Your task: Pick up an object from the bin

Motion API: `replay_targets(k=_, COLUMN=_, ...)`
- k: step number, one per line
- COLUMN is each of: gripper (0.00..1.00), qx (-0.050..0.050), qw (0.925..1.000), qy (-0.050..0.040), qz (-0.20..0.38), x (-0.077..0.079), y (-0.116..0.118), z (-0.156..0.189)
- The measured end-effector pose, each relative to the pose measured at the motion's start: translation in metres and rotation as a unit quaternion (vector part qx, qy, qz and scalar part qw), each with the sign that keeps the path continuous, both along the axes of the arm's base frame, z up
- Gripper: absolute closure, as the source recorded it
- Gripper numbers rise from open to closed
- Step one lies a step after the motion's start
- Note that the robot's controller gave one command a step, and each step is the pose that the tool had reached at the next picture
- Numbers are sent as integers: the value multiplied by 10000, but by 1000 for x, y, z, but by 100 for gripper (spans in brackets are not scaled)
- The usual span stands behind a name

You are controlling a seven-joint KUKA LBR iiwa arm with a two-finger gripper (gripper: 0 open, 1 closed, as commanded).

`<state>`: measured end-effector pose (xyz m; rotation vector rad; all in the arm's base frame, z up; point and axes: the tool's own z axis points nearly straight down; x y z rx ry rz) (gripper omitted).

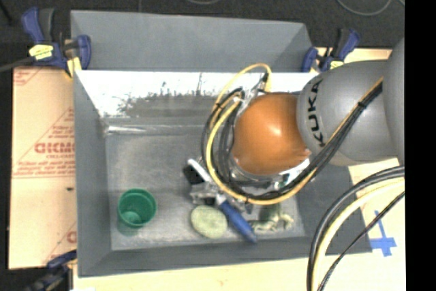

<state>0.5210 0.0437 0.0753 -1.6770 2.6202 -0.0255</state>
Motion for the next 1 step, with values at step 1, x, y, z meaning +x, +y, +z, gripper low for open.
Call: replay_targets(k=1, gripper=100, qx=0, qw=10000, qy=0, qz=5, x=0, y=0, z=0)
